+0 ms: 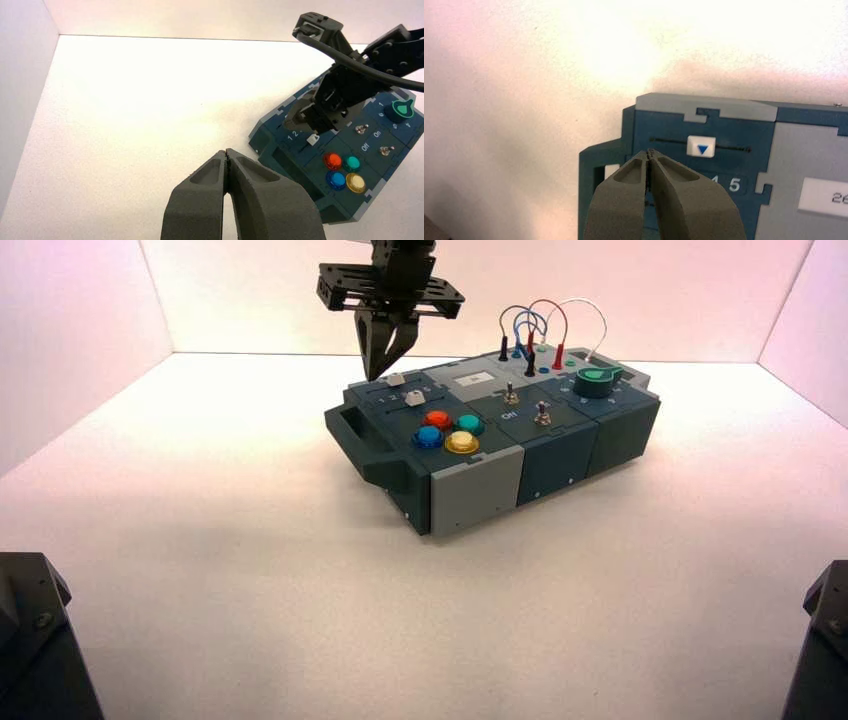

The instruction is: Move the top slider to position 5.

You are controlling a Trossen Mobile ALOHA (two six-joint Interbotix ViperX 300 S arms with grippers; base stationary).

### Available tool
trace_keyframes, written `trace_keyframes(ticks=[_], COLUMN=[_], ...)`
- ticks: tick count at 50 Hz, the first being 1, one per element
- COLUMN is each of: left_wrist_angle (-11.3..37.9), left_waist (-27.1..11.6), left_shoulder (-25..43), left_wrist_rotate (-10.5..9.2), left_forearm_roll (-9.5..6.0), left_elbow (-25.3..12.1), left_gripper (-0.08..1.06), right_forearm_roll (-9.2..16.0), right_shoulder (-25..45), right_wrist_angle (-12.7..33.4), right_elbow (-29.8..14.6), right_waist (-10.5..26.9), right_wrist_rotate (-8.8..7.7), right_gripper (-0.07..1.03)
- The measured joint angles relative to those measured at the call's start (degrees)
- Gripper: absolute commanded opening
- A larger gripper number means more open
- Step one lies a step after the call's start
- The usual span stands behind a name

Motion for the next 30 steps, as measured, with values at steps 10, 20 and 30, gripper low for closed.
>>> trace_keyframes(ticks=[10,20,30], left_wrist_angle=[0.0,0.0,0.0], left_waist=[-0.09,-0.09,-0.09], left_shoulder=[-0.35,-0.53,-0.53], left_wrist_rotate=[0.0,0.0,0.0], left_forearm_roll=[0.0,0.0,0.0], left_elbow=[0.0,0.0,0.0], left_gripper=[-0.03,-0.03,-0.03], right_forearm_roll=[0.0,-0.09,0.0], right_shoulder=[0.62,0.79,1.49], right_wrist_angle=[0.0,0.0,0.0], right_elbow=[-0.53,-0.62,-0.7], right_waist=[-1.14,-2.55,-2.46], right_wrist_rotate=[0.97,1.23,1.41], right_gripper=[-0.02,-0.02,-0.02])
